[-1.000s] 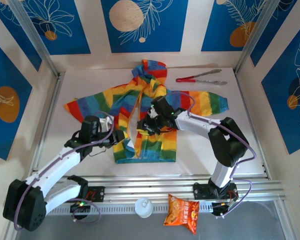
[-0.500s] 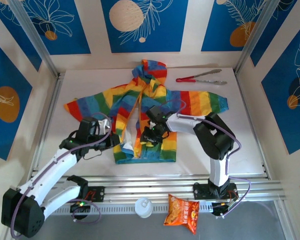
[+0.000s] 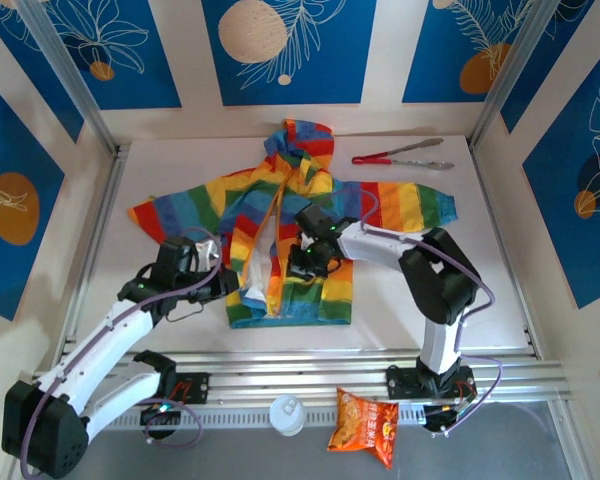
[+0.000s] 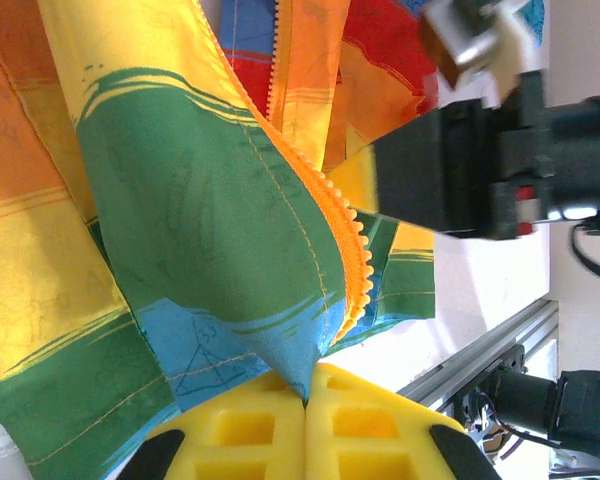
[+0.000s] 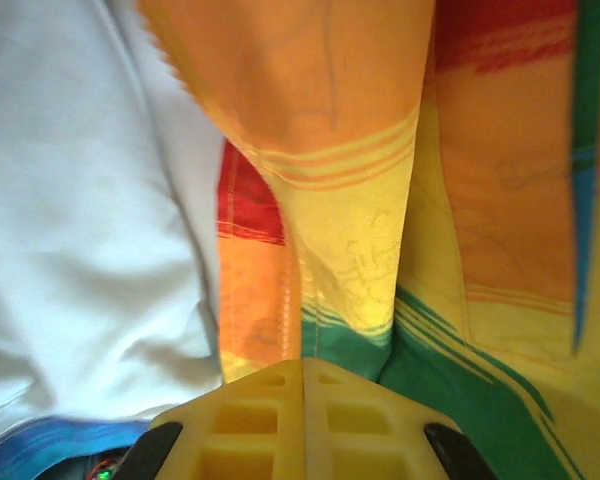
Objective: Zip up the jacket
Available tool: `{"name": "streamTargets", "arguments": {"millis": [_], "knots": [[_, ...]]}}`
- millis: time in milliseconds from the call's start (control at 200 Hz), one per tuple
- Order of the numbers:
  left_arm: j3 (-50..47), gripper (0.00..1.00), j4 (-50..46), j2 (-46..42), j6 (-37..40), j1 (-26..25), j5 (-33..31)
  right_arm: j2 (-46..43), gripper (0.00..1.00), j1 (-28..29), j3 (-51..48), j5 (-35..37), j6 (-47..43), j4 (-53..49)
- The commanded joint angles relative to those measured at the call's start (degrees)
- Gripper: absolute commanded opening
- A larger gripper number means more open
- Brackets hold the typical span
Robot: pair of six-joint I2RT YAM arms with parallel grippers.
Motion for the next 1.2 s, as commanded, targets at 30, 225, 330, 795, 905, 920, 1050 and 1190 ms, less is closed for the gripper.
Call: {"name": "streamTargets", "arguments": {"millis": [30, 225, 330, 795, 905, 920, 1050, 1190], "knots": [[-3.19, 0.0, 4.8, 0.9, -2.55, 0.12, 2.02, -5.48, 0.0, -3.49, 2.91, 2.86, -5.08, -7.23], [-5.2, 0.0, 12.31, 4.53, -4.01, -0.8, 2.72, -12.13, 0.0, -7.06, 5.54, 6.6, -10.47, -15.21], [-4.09, 0.0, 15.08, 8.74, -3.75, -1.44, 3.56, -13.97, 0.0, -8.48, 6.77, 6.69, -13.22, -18.84], [-3.65, 0.0, 18.73, 14.48, -3.9, -2.11, 3.46, 0.39, 0.32, 0.08, 6.85, 0.03, -6.68, -7.71], [-4.41, 0.0, 18.68, 13.78, -4.16, -2.08, 3.45, 5.32, 0.34, 0.83, 9.47, 1.49, -4.86, -7.33], [-4.57, 0.0, 18.6, 13.7, -4.18, -2.08, 3.47, 5.83, 0.34, 0.89, 9.75, 1.74, -4.77, -7.61], [-5.13, 0.0, 18.42, 12.71, -4.29, -2.04, 3.27, 9.95, 0.35, 1.25, 13.37, 4.21, -4.35, -10.75], [-5.46, 0.0, 18.92, 12.99, -4.26, -2.08, 3.24, 10.55, 0.39, 1.94, 13.77, 6.61, -4.08, -11.58]]}}
